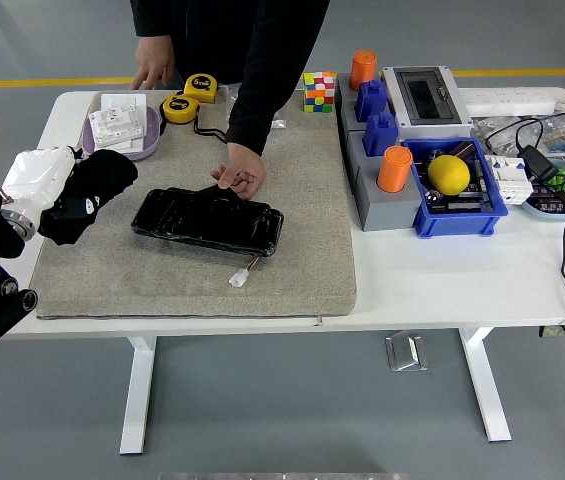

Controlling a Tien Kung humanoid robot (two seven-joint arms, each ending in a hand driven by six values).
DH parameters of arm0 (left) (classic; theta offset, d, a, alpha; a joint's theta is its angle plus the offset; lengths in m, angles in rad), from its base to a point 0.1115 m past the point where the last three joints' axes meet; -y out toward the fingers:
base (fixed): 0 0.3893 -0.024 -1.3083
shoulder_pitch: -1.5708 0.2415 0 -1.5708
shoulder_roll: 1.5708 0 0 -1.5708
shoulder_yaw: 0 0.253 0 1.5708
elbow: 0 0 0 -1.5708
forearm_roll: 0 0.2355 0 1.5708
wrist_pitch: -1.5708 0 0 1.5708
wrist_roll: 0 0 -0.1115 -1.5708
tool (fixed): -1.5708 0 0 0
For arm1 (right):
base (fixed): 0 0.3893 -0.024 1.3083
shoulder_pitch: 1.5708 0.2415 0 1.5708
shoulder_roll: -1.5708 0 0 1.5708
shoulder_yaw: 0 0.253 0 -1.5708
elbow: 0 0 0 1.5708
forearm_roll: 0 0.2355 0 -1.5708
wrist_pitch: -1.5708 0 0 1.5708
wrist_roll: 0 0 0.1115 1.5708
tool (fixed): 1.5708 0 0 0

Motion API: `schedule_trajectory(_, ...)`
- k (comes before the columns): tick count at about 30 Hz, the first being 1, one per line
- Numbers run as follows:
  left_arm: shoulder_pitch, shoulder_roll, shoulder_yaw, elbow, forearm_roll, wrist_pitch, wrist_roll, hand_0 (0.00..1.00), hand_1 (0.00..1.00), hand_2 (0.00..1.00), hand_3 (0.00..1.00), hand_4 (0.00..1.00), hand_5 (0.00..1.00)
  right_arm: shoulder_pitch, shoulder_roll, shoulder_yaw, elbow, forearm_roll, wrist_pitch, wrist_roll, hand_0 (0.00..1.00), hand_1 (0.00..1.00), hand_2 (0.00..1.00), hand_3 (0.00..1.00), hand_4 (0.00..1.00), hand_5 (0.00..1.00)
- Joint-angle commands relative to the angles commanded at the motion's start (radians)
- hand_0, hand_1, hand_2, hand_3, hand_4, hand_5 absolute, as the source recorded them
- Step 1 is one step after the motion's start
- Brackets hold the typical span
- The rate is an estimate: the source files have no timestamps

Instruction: Pick the rag up,wipe the panel,place it on the desk

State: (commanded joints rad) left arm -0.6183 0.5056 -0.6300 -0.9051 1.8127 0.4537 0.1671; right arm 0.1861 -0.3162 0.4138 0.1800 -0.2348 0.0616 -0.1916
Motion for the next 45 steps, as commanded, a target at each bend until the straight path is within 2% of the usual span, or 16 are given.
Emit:
schedule_trajectory(5,0.019,0.002,-0.003,0.019,-0.013,0.006,-0.015,0.3,0.219,0.491,0.558,0.488,0.013,-0.003,0.002,-0.009,0.0,0.009,0.0,0.002,0.794,0.699,0.722,0.675,0.998,0.508)
schedule_trajectory(6,0.022,0.002,-0.004,0.021,-0.016,0.008,-0.019,0.314,0.277,0.493,0.56,0.489,0.009,-0.004,0.003,-0.009,0.0,0.008,0.0,0.002,0.792,0.699,0.721,0.675,0.998,0.509)
schedule_trajectory(11,0.041,-0.008,-0.001,0.04,-0.039,0.023,-0.047,0.314,0.277,0.493,0.56,0.489,0.009,-0.003,0.003,-0.029,0.0,0.027,0.0,0.008,0.792,0.699,0.721,0.675,0.998,0.509)
schedule_trajectory(12,0.044,-0.011,-0.002,0.043,-0.043,0.025,-0.051,0.326,0.359,0.501,0.561,0.488,0.008,-0.002,0.003,-0.036,0.0,0.035,0.0,0.01,0.794,0.699,0.723,0.674,0.998,0.51)
schedule_trajectory(19,0.054,-0.03,0.013,0.081,-0.065,0.039,-0.071,0.326,0.363,0.5,0.56,0.488,0.007,-0.004,0.007,-0.069,0.001,0.061,0.001,0.019,0.792,0.699,0.722,0.675,0.998,0.509)
schedule_trajectory(23,0.059,-0.028,0.019,0.098,-0.072,0.042,-0.077,0.326,0.363,0.5,0.56,0.488,0.007,-0.004,0.005,-0.066,0.003,0.055,0.001,0.019,0.792,0.699,0.722,0.675,0.998,0.509)
schedule_trajectory(24,0.059,-0.026,0.02,0.1,-0.074,0.042,-0.079,0.346,0.411,0.523,0.564,0.5,0.002,-0.005,0.005,-0.066,0.002,0.056,0.001,0.019,0.793,0.699,0.721,0.673,0.998,0.51)
schedule_trajectory(29,0.057,-0.024,0.026,0.111,-0.079,0.039,-0.085,0.346,0.411,0.523,0.564,0.5,0.002,-0.005,0.003,-0.071,0.001,0.057,0.001,0.018,0.793,0.699,0.721,0.673,0.998,0.51)
schedule_trajectory(30,0.058,-0.024,0.027,0.113,-0.083,0.034,-0.083,0.407,0.473,0.54,0.567,0.675,0.158,-0.004,0.003,-0.07,0.001,0.056,0.001,0.019,0.792,0.7,0.721,0.672,0.998,0.509)
schedule_trajectory(35,0.06,-0.022,0.027,0.116,-0.079,0.022,-0.076,0.407,0.473,0.54,0.567,0.675,0.158,-0.003,0.004,-0.068,0.003,0.049,0.001,0.019,0.792,0.7,0.721,0.672,0.998,0.509)
schedule_trajectory(36,0.06,-0.022,0.026,0.116,-0.078,0.02,-0.074,0.449,0.526,0.553,0.576,0.75,0.21,-0.004,0.004,-0.067,0.003,0.049,0.001,0.019,0.794,0.7,0.721,0.671,0.998,0.507)
schedule_trajectory(41,0.062,-0.019,0.023,0.12,-0.07,-0.006,-0.042,0.449,0.526,0.553,0.576,0.75,0.21,-0.005,0.003,-0.072,0.001,0.052,0.002,0.018,0.794,0.7,0.721,0.671,0.998,0.507)
schedule_trajectory(42,0.063,-0.019,0.021,0.121,-0.071,-0.009,-0.038,0.485,0.613,0.588,0.605,0.777,0.254,-0.005,0.003,-0.073,0.001,0.053,0.002,0.018,0.793,0.7,0.721,0.67,0.998,0.504)
schedule_trajectory(45,0.064,-0.015,0.023,0.118,-0.074,-0.014,-0.037,0.485,0.613,0.588,0.605,0.777,0.254,-0.005,0.003,-0.077,0.0,0.055,0.002,0.017,0.793,0.7,0.721,0.67,0.998,0.504)
